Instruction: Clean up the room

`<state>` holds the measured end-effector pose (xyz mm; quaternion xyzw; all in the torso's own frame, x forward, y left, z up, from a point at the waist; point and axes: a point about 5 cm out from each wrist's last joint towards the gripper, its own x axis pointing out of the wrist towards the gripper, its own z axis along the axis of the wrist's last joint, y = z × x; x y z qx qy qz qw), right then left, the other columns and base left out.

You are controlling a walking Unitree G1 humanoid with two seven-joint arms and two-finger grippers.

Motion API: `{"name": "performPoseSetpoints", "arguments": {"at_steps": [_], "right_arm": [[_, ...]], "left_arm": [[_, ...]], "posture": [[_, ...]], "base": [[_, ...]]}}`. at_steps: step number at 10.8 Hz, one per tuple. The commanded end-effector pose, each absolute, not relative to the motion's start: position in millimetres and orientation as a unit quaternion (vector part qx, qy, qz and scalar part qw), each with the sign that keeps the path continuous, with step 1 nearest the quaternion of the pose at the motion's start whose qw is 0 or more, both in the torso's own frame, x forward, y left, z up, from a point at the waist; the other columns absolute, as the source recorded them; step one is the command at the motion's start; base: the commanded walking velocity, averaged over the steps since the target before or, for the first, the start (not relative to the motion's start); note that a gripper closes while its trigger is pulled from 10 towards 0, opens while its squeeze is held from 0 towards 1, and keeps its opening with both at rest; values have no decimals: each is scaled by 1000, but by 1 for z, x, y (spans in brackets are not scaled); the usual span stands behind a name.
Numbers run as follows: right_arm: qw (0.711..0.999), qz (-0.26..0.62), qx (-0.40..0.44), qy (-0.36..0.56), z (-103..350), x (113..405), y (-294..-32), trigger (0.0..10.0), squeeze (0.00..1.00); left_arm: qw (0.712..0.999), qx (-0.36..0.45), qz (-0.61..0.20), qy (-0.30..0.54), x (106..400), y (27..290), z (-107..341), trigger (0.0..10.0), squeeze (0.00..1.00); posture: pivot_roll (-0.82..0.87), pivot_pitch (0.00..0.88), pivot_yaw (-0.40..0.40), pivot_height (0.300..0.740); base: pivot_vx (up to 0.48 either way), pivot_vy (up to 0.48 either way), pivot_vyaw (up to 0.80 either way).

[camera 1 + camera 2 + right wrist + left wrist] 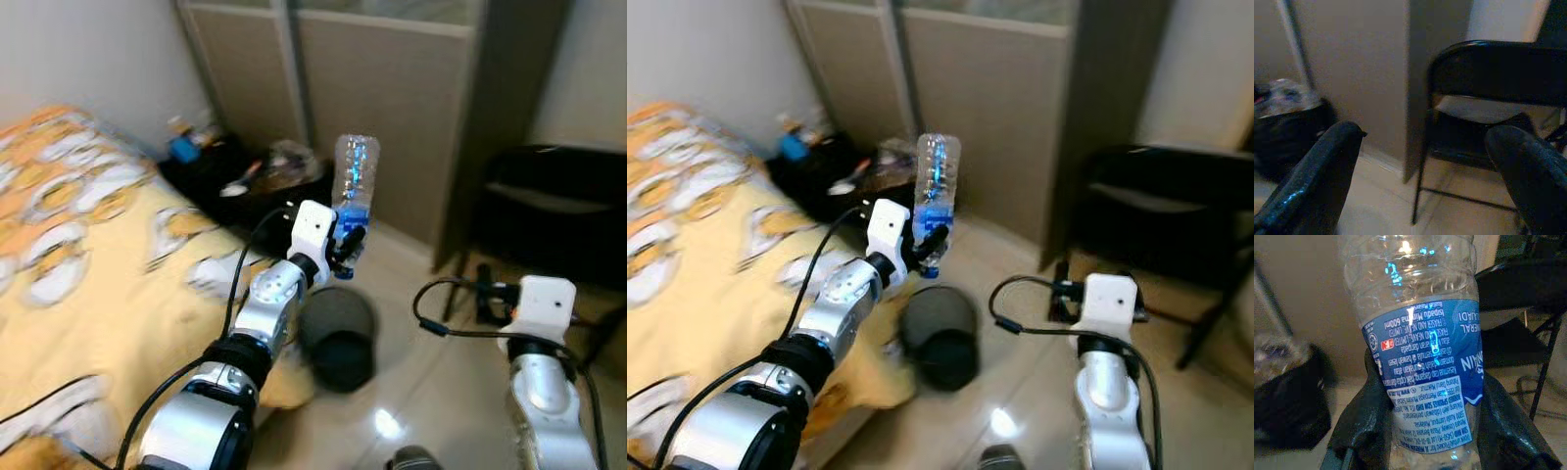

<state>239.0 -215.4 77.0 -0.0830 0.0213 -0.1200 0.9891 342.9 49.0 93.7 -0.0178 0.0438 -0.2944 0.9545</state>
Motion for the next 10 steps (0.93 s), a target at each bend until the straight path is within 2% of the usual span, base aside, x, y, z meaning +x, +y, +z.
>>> {"name": "performPoseSetpoints", "arguments": {"at_steps": [1,2,4,5,7,10], "right_arm": [[989,-117,-87,13,82,238,-214,10000,0],[989,-120,-87,15,82,237,-214,10000,0],[988,-124,-85,16,81,234,-213,10000,0],[988,-128,-85,15,81,233,-212,10000,0],[988,-132,-84,16,81,231,-212,10000,0],[988,-131,-86,17,81,229,-209,10000,0]], "left_arm": [[957,-25,-286,37,347,51,100,10000,0],[954,-24,-298,37,347,46,101,10000,0],[942,-8,-335,38,344,33,102,10000,0],[939,15,-340,45,342,28,99,10000,0],[939,7,-343,36,343,28,102,10000,0],[924,44,-378,38,337,18,98,10000,0]], "posture": [[-373,0,178,740],[-380,0,186,740],[-390,0,204,740],[-399,0,216,740],[-403,0,223,740],[-410,0,232,740]], "base": [[0,416,0],[315,364,0],[480,0,0],[0,0,0],[0,0,0],[480,0,0]]}}
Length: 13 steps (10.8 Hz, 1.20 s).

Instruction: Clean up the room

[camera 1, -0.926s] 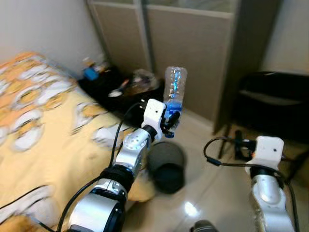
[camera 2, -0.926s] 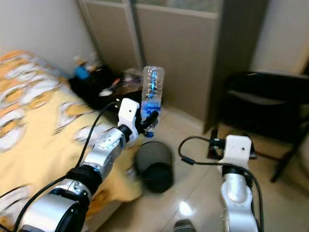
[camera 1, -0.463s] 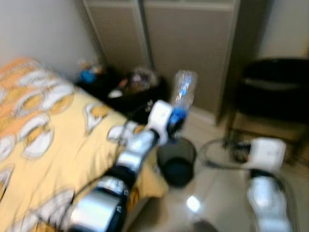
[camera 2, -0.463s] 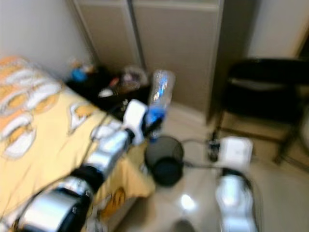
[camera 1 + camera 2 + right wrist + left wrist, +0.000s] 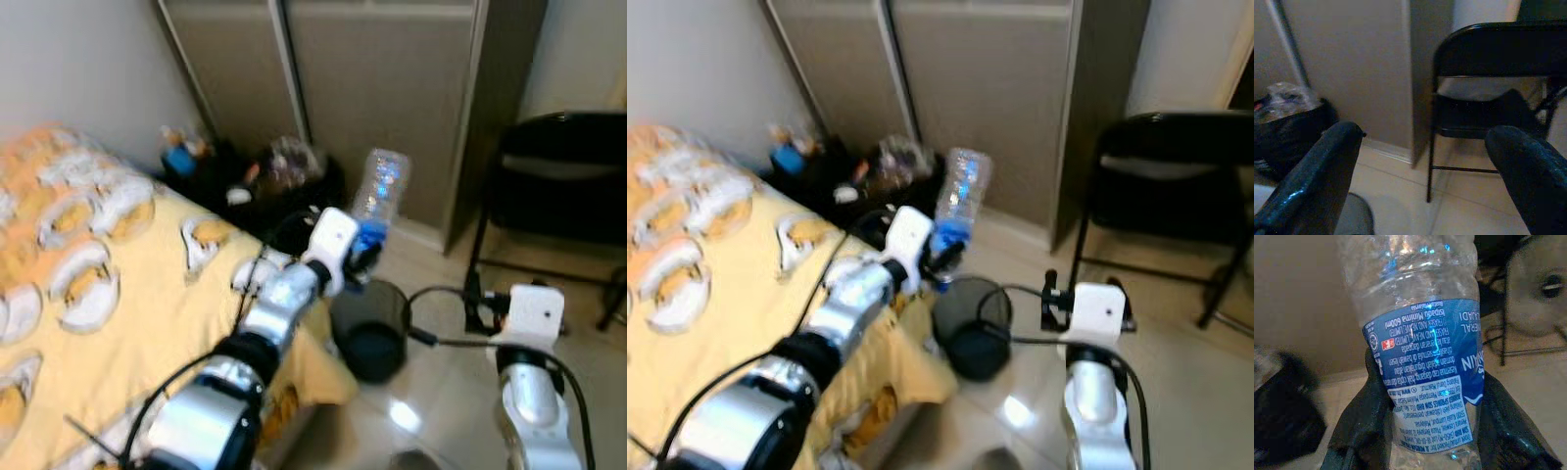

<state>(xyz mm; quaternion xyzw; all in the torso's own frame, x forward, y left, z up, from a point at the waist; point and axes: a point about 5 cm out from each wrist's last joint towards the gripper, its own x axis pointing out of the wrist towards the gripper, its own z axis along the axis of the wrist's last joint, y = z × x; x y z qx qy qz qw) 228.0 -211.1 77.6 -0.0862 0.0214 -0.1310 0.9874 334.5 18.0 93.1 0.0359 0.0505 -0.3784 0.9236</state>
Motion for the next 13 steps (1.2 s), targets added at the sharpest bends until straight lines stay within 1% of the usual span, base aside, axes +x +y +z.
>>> {"name": "performPoseSetpoints", "arguments": {"at_steps": [1,2,4,6,7,8,9,11,12,13], "right_arm": [[988,-131,-86,17,81,229,-208,10000,0],[988,-130,-85,18,80,229,-207,10000,0],[988,-130,-84,18,80,227,-205,10000,0],[989,-112,-96,23,80,221,-207,10000,0],[988,-98,-118,34,82,217,-220,10000,0],[985,-96,-135,40,88,218,-235,10000,0],[987,-67,-145,34,103,230,-244,10000,0],[987,-14,-158,29,111,247,-237,10000,0],[986,18,-160,33,110,254,-227,10000,0],[987,44,-152,39,105,259,-215,10000,0]], "left_arm": [[919,45,-390,40,335,15,97,10000,0],[911,52,-407,39,332,11,96,10000,0],[906,47,-419,39,328,5,95,10000,0],[904,23,-424,54,325,1,92,10000,0],[911,-29,-400,95,325,-1,85,10000,0],[919,-58,-372,117,325,2,80,10000,0],[930,-82,-342,107,325,12,77,10000,0],[938,-80,-325,86,321,19,74,10000,0],[942,-83,-315,80,321,24,74,10000,0],[946,-76,-309,69,322,28,76,10000,0]], "posture": [[-411,0,234,740],[-412,0,235,740],[-414,0,242,740],[-415,0,243,740],[-425,0,229,740],[-428,0,208,740],[-395,0,138,740],[-327,0,75,740],[-300,0,56,740],[-267,0,40,740]], "base": [[480,0,0],[480,0,0],[480,0,0],[480,0,0],[0,0,0],[0,0,0],[0,0,431],[0,0,697],[0,0,663],[0,-480,600]]}}
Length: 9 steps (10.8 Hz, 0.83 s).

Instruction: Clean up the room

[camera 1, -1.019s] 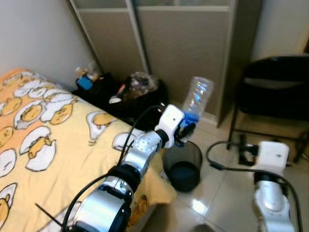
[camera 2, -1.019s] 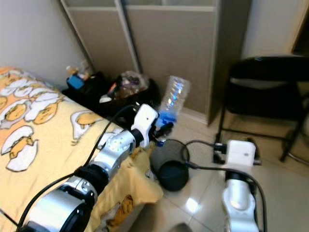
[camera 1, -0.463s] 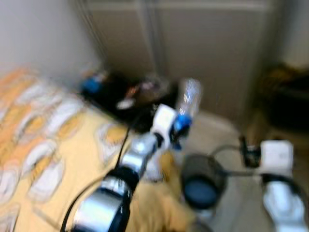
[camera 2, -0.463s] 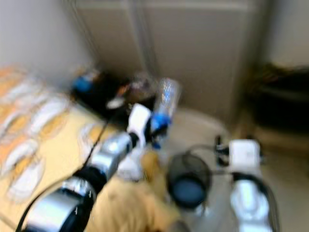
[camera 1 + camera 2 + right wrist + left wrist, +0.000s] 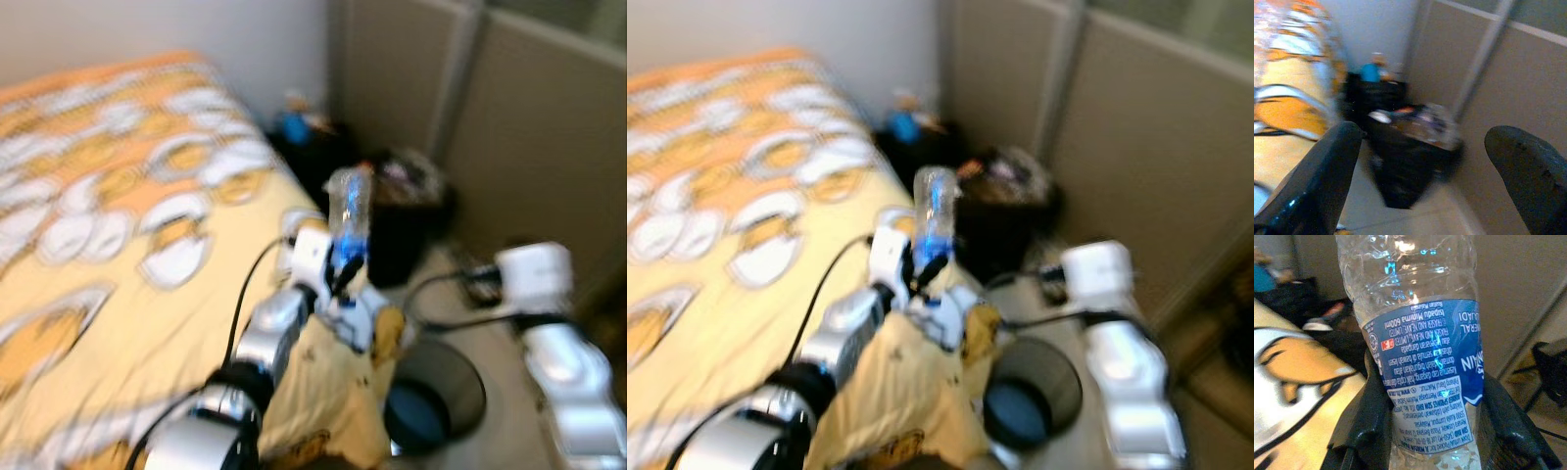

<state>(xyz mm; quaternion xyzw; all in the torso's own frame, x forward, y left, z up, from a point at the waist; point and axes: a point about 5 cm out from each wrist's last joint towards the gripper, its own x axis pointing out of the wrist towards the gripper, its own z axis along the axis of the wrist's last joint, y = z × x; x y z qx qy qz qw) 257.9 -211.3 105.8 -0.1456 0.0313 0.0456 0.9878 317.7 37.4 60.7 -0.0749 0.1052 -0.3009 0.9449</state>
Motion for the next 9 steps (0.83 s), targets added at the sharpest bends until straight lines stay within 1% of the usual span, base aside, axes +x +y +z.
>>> {"name": "performPoseSetpoints", "arguments": {"at_steps": [1,2,5,7,8,9], "right_arm": [[987,57,-145,41,103,261,-209,10000,0],[988,60,-136,41,99,263,-202,10000,0],[990,52,-122,38,95,258,-191,10000,0],[991,40,-121,41,92,254,-192,10000,0],[991,29,-120,42,91,252,-195,10000,0],[992,25,-119,43,90,251,-196,10000,0]], "left_arm": [[946,-70,-309,67,322,29,76,10000,0],[943,-52,-324,60,321,26,78,10000,0],[929,-42,-362,57,320,13,83,10000,0],[915,-42,-399,44,315,3,87,10000,0],[912,-50,-404,53,315,3,86,10000,0],[914,-42,-399,54,316,4,86,10000,0]], "posture": [[-257,0,40,740],[-256,0,49,740],[-298,0,105,740],[-327,0,135,740],[-338,0,147,740],[-342,0,151,740]], "base": [[0,-480,569],[0,-480,0],[0,-471,0],[0,-472,0],[0,0,0],[0,0,0]]}}
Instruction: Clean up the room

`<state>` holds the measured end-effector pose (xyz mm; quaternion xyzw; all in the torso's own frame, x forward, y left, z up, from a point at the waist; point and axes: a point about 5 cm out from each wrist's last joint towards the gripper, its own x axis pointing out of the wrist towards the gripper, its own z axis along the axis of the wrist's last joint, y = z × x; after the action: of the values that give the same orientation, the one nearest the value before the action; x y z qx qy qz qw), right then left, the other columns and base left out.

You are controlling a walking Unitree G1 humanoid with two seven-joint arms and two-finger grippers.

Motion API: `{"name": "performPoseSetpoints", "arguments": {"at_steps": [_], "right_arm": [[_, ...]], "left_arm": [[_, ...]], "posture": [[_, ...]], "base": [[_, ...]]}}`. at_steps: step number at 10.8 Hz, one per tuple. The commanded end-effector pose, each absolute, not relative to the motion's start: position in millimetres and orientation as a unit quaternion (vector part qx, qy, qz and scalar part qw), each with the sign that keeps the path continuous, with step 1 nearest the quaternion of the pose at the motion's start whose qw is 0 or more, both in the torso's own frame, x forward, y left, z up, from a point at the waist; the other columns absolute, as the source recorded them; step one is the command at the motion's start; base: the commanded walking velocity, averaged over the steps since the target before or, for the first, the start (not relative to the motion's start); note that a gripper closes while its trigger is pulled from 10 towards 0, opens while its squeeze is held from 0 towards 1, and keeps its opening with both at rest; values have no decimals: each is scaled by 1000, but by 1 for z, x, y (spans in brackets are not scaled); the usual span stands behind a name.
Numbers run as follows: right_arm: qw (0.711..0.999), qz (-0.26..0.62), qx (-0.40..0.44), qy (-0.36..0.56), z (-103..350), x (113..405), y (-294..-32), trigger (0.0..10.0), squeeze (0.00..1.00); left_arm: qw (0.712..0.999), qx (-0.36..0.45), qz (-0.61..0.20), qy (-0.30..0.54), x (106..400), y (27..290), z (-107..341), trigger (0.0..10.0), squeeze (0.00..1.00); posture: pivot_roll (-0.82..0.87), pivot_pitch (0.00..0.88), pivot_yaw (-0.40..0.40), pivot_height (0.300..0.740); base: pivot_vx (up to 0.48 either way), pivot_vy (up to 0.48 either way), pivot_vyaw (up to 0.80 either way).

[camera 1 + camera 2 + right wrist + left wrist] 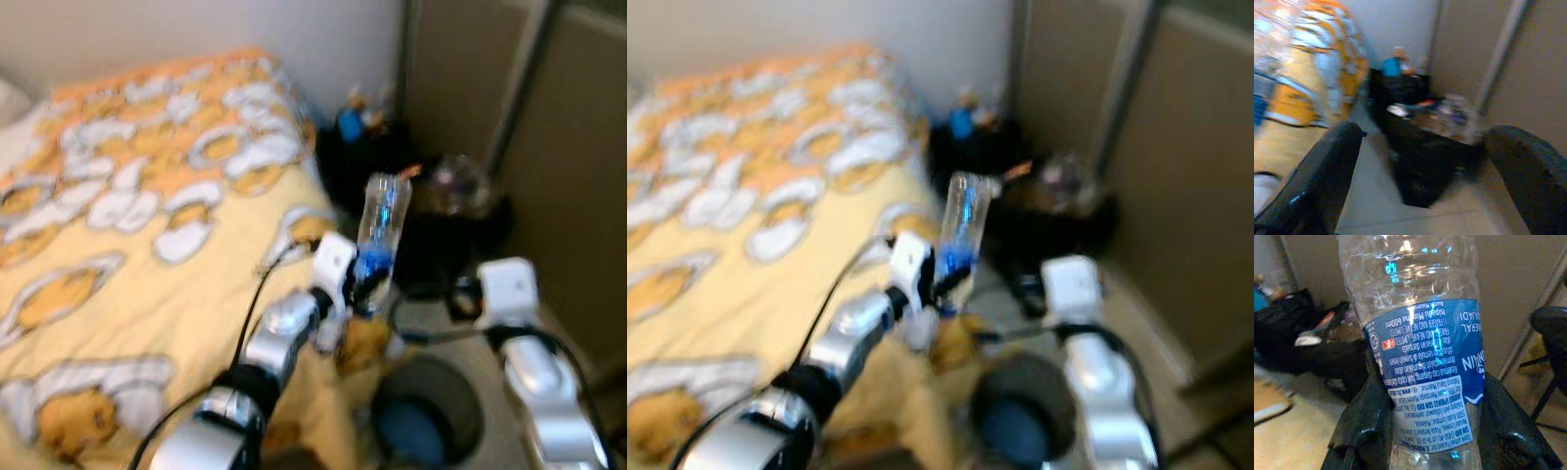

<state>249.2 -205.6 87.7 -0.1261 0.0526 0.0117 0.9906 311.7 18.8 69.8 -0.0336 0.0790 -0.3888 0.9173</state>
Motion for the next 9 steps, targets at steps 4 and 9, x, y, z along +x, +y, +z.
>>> {"name": "performPoseSetpoints", "arguments": {"at_steps": [4,9], "right_arm": [[993,9,-106,50,87,249,-200,10000,0],[993,-3,-106,53,89,249,-212,10000,0]], "left_arm": [[900,-65,-431,15,313,0,97,10000,0],[891,-96,-443,16,307,-5,97,10000,0]], "posture": [[-352,0,156,740],[-357,0,150,740]], "base": [[0,-225,0],[0,-466,0]]}}
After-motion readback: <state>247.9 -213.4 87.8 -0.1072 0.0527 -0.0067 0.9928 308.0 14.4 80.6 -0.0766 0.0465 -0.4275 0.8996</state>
